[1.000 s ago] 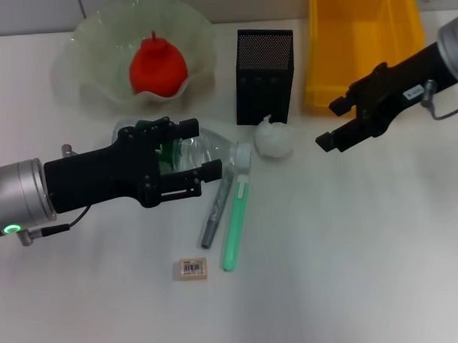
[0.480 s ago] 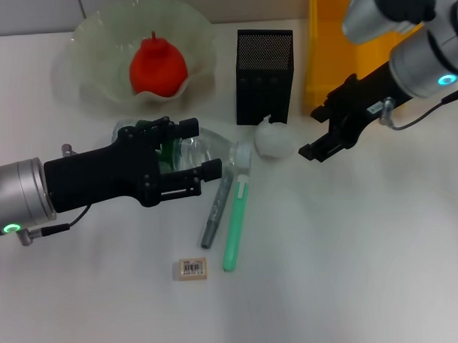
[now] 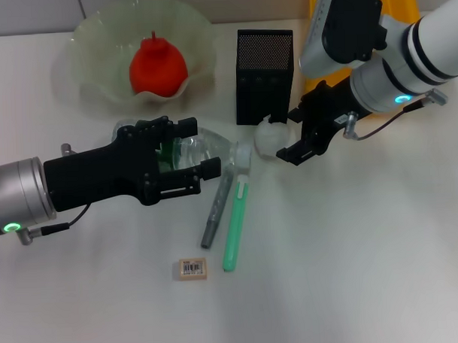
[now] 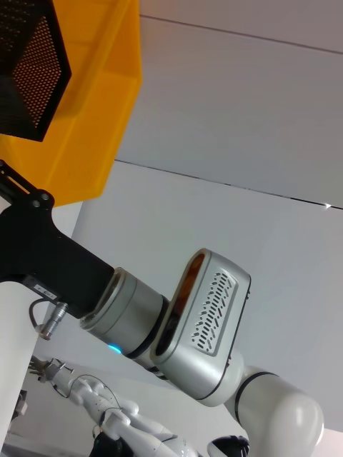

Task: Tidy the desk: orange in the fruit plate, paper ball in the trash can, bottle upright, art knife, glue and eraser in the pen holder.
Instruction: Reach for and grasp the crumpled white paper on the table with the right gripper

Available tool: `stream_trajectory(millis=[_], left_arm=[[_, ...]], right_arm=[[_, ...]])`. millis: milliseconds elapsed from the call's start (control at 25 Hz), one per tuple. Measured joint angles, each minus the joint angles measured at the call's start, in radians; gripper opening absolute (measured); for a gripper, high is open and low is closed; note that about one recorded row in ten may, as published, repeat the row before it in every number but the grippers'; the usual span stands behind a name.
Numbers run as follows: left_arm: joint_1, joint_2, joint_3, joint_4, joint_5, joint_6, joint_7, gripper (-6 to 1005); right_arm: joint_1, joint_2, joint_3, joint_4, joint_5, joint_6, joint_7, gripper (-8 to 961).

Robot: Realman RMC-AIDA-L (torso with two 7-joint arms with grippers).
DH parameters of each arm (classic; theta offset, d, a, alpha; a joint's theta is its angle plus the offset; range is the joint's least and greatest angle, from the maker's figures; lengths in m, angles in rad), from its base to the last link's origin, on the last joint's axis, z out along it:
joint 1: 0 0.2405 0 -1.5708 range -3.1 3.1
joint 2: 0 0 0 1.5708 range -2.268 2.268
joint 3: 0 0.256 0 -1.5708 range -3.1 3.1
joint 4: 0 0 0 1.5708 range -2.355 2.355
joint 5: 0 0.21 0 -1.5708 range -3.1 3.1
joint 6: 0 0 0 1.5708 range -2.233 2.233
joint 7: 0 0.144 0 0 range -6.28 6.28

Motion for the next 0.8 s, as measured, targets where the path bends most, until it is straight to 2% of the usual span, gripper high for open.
stream_trajectory(millis=[400,800], left_arm=[[-0.004,0.000,-0.001,0.000,0.000,-0.010,0.002,825],[-0.006,0.000,-0.001,0.000,0.000,-0.010,0.001,825]], right_arm=[[0.009,0.000,-0.043,0.075,0.061,0.099,-0.029,724],[0.031,-0.001,-0.045,0.162,0.095,0.152,-0.052,702]])
